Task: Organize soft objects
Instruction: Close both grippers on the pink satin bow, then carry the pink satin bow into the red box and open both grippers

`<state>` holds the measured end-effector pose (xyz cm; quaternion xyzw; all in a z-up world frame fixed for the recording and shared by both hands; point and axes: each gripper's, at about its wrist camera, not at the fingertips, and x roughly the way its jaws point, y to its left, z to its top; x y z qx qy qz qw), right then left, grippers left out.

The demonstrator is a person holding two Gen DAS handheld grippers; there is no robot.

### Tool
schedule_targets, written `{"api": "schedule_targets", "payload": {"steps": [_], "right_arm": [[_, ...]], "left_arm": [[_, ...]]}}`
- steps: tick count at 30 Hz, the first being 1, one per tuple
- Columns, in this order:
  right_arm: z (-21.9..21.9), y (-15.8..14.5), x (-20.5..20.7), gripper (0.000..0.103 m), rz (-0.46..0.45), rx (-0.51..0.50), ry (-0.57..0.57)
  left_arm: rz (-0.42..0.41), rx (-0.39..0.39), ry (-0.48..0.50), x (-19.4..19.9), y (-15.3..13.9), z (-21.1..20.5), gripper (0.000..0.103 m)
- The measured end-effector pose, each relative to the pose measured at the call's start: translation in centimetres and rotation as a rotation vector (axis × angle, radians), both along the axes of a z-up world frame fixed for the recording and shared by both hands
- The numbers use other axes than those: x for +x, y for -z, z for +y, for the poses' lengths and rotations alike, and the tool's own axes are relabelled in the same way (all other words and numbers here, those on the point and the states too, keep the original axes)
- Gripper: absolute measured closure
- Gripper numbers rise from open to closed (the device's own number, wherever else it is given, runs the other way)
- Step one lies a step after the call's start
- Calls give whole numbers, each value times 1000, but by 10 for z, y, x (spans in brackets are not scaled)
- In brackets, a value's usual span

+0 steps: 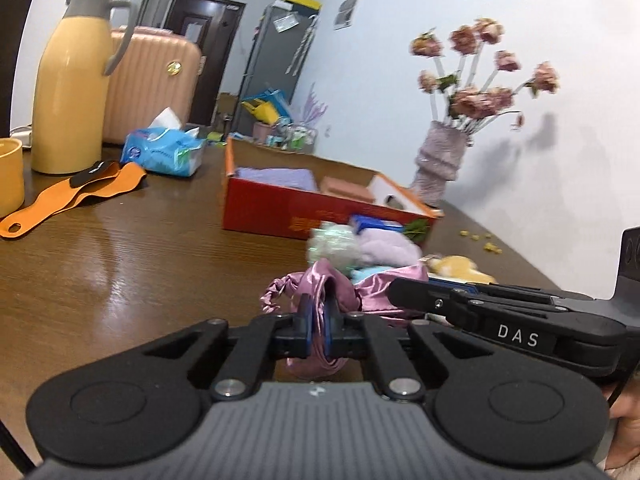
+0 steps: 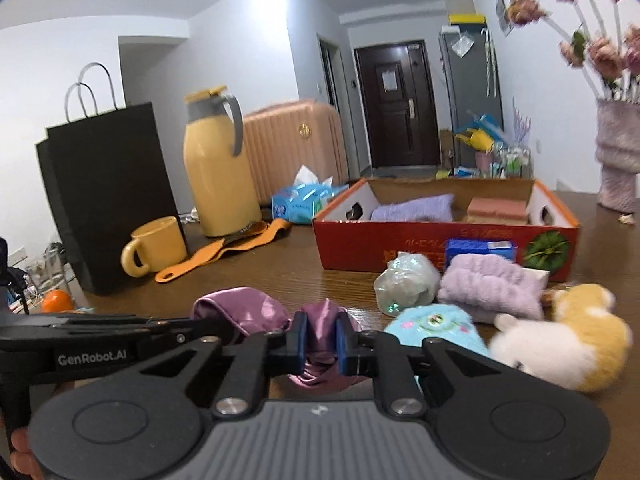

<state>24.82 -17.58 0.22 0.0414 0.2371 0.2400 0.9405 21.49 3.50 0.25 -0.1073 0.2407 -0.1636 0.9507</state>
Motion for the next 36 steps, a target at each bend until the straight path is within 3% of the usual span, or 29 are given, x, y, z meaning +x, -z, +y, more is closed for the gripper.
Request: {"api": "schedule_targets", "payload": {"steps": [8,14,19,21,24,30,33,36], "right_arm": [[-37,-18,-59,89,-33,18,57],[-62,-45,-51,90,-89,27,80],[-90,-89,21,90,-134,27,116],[-102,-100,68,90,-100,36,132],[-116,-100,141,90,5,59,148],[-129,-49,264,90,191,-11,209],[-124,-17,290,90,245,-110,242],[-120,4,290,89,280,-192,273]], "left_arm": [[-48,-22,77,-45,-16,-28,97],[-65,-62,148,-13,-46,-47,97],[-73,-77,202,75,-85,-68,97],[-75,-51,213,116,-94,-82,97],[-15,-17,213,185,-90,-101,97],[137,14,217,290,-44,-128,97],[189,78,243,317,-15,-144,97],[215,104,265,325,4,-150,96]]}}
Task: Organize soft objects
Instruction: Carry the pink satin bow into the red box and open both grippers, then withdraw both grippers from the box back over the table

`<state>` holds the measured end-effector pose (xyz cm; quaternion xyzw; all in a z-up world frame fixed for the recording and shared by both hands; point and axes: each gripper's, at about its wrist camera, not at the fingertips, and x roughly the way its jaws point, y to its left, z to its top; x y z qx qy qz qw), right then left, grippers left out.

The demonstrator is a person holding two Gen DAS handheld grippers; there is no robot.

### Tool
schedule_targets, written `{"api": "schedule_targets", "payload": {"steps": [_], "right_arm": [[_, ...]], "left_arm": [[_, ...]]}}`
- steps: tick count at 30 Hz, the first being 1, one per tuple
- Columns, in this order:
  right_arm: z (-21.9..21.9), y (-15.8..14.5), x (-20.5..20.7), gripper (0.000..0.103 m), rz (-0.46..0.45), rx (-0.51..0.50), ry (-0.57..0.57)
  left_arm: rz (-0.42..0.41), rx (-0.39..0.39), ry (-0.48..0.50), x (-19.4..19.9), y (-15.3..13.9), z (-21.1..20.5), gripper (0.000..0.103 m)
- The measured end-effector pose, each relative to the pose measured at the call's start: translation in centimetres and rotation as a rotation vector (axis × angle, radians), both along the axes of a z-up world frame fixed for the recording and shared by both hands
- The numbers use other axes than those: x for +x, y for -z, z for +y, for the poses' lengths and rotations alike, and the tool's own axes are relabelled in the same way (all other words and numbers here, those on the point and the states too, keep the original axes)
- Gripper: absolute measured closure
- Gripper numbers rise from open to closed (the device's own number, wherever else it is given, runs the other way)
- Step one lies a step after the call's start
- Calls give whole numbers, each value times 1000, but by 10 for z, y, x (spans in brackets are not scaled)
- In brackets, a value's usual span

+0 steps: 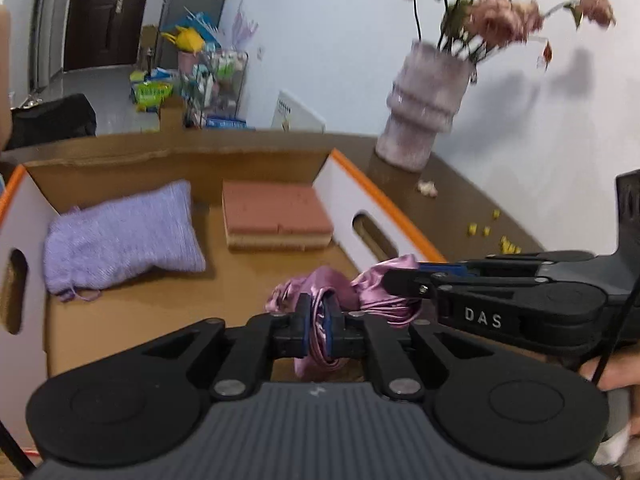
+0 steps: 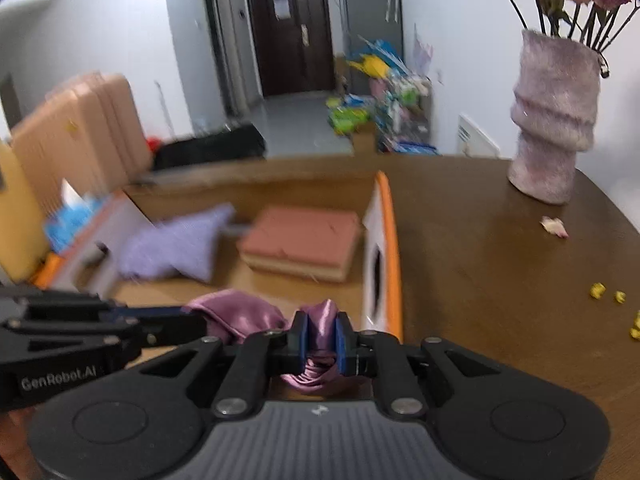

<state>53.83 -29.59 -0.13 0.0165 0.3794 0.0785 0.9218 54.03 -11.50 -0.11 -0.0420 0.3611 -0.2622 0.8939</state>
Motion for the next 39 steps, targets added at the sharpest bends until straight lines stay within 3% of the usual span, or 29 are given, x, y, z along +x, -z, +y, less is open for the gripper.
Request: {"api": "schedule_targets", "payload": {"steps": [4,6,7,10,11,14,16,18,22,26,30,35,39], "right_arm": [[8,8,-13,89,-10,-106,-10],[9,7,-19,86,-6,-112,2],[9,7,-23,86,-7,-114,7],[8,4,-33,86,0,-120,22],[7,3,-35,86,8,-124,31],[5,-3,-46,78,13,-124,46],[4,-14,-58,59,0,-109,58],[2,-31,-73,50,-29,-69,54],[4,-78,-114,45,-135,-72,45],[1,-117,-166,35,-241,-51,40],[-8,-133,-228,28,-338,10,22],[-7,-117,-319,24,-423,105,-30],[-2,-85,-385,17,-443,178,-53]], "left_arm": [[0,6,23,-2,11,-2,95],[10,-4,16,-4,11,-1,93],[14,-9,16,-6,10,0,89],[-5,10,19,-21,2,3,64],[-23,25,13,-28,-2,5,62],[-61,36,14,-48,-19,12,55],[-85,50,2,-62,-33,20,50],[-118,74,-20,-79,-49,28,48],[-183,99,-65,-114,-84,45,43],[-273,117,-141,-169,-113,64,34],[-383,96,-177,-247,-122,84,27],[-482,52,-201,-346,-102,98,18],[-441,14,-251,-395,-78,113,17]]}}
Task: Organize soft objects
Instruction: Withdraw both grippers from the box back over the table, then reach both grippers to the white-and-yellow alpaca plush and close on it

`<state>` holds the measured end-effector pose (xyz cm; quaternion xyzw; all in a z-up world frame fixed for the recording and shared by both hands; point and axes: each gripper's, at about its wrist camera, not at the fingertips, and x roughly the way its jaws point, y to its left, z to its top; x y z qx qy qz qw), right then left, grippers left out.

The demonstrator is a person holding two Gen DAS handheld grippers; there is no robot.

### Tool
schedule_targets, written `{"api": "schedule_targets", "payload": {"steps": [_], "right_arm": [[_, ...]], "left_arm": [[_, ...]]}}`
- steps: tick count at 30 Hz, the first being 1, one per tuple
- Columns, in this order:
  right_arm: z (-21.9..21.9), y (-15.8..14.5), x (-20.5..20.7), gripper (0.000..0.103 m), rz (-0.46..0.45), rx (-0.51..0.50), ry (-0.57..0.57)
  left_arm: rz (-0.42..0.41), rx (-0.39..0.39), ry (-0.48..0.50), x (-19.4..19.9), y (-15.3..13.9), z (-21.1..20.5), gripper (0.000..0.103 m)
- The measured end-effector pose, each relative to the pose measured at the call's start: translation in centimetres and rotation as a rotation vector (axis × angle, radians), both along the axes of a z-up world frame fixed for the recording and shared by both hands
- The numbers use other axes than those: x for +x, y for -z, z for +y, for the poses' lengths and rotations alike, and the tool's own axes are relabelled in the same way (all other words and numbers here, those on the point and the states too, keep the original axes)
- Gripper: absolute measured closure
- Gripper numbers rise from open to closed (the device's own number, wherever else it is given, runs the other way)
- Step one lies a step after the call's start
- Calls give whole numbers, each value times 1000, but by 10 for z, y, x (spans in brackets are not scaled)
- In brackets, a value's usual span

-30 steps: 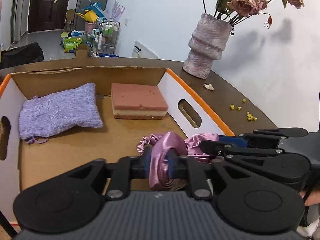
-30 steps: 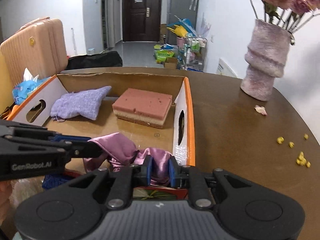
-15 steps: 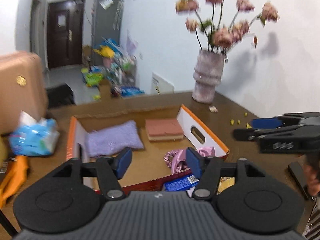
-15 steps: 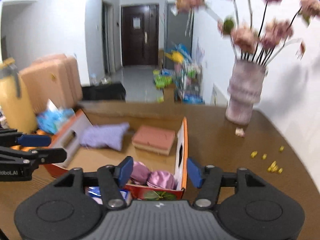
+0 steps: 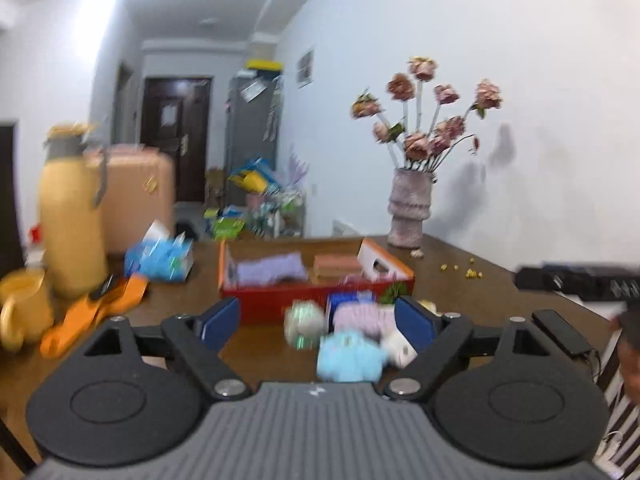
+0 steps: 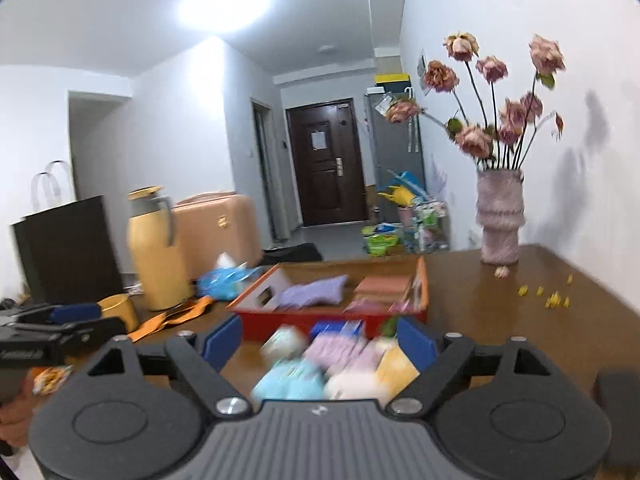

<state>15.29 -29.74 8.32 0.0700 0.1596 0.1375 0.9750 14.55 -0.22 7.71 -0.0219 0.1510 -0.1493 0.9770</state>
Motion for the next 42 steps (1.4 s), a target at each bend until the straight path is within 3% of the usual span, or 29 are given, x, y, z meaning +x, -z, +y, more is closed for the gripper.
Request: {"api": "schedule_targets", "payload": {"steps": [3,6,9,17,25,27,29,32,35,38,39,42], "right_arm": [[5,26,-36,17,23,30,-11],[11,44,-50,17,67,18,-40],[18,50,-52,17,76,-16,-25],[18,65,-39,19,106,-12,1],[6,73,10,23,141,0,62],[1,73,26,23,145,-1,82],[-7,75,47,25,152,7,105],[-19,79,83,27,169,20,143],[-30,85,124,29,193,49,155],[-35,97,160,36,240,78,148],[-36,103,169,46,268,79,162],[-42,114,165,56,316,130,184]], "left_arm": [[28,-40,-7,-23,14,10,15],[42,-2,9,-32,21,6,15],[29,15,14,-31,26,0,15],[114,8,44,-6,48,-14,15],[192,3,73,44,67,-30,16],[215,-4,99,61,71,-39,21],[244,-16,121,81,74,-51,36],[275,-67,204,109,76,-69,42],[302,-70,264,135,81,-92,53],[325,-73,300,152,90,-110,55],[333,-72,303,155,93,-113,55],[351,-82,321,156,101,-110,56]]}}
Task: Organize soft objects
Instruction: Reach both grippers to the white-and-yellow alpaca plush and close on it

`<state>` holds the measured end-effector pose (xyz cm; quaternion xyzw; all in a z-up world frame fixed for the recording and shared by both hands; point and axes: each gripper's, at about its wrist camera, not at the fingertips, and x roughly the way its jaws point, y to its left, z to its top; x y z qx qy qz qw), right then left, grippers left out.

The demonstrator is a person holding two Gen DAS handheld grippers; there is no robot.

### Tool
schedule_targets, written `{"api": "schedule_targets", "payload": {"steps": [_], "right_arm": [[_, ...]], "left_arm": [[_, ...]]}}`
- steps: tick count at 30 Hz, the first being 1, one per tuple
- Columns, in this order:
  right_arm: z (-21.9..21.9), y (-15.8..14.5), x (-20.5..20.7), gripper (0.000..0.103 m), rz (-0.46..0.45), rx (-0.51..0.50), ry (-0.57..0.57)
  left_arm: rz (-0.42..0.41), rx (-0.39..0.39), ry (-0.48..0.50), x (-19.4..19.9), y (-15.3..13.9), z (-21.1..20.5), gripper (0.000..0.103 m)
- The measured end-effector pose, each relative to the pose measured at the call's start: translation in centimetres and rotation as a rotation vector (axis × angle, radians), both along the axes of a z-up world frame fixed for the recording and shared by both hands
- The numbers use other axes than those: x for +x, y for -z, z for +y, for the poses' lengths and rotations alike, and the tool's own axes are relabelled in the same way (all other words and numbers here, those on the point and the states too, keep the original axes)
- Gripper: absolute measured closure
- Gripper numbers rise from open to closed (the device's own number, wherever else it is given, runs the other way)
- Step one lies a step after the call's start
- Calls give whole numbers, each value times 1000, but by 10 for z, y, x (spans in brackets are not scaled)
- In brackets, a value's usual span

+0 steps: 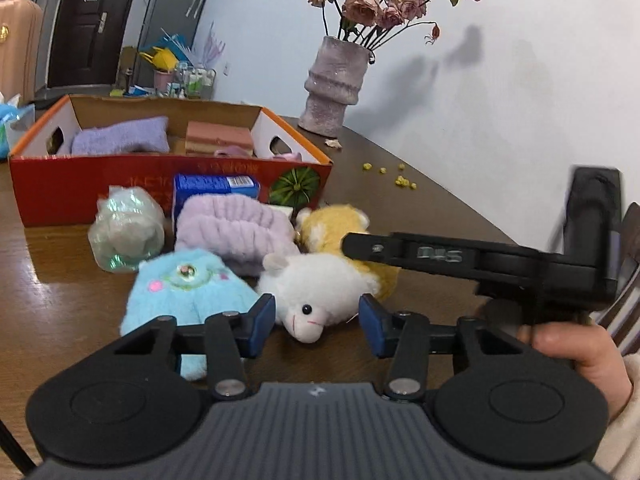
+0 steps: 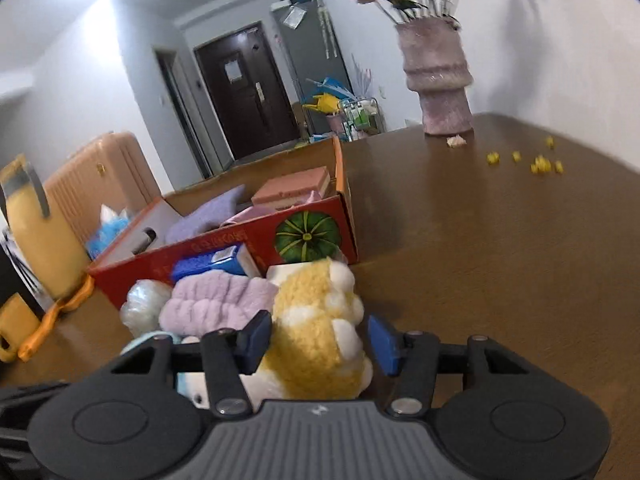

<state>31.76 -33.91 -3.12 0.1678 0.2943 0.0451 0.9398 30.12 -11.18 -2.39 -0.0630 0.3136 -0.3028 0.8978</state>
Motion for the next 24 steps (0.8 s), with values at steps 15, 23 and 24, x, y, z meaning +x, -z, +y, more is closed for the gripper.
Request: {"api": "schedule_targets", "payload": {"steps": [15,23,24], "right_arm": [[18,-15,-75,41,-46,40,-182],[32,15,-82,53,34,180,-204],[32,15,-88,53,31,181,-202]], "left_arm": [[42,-131,-173,-42,-5,81,45],[128,-180,-122,-56,9,60,51],[130,-185,-116,-57,10,62,52]]}}
